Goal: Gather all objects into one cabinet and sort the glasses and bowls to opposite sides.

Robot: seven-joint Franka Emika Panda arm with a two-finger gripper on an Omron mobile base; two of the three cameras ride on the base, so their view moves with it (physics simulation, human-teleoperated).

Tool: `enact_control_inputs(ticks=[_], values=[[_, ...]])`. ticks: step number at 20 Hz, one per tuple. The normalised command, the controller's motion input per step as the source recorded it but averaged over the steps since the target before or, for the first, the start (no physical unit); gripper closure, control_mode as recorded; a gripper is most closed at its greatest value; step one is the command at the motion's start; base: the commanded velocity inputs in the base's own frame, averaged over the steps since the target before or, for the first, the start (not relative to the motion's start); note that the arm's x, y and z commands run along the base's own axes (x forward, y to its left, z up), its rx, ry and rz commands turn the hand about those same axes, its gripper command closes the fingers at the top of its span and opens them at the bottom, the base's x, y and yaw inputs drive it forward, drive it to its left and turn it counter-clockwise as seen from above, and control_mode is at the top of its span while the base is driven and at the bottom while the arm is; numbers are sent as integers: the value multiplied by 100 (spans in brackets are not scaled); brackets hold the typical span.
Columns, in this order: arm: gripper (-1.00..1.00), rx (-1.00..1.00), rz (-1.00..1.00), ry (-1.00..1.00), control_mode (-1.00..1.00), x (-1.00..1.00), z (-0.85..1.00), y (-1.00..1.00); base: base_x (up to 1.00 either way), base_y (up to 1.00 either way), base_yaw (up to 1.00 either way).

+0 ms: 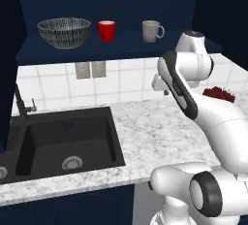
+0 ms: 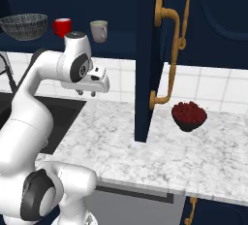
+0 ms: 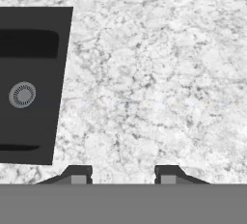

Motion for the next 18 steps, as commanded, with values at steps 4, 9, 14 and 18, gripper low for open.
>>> enact_control_inputs(ticks=[4,9,14,18], values=[[-100,0,0,0,100,0,0,0,0,0,0],[-100,0,0,0,100,0,0,0,-64,0,0],[-100,0,0,0,100,0,0,0,-100,2,-1],[-100,0,0,0,100,0,0,0,-100,9,-5]])
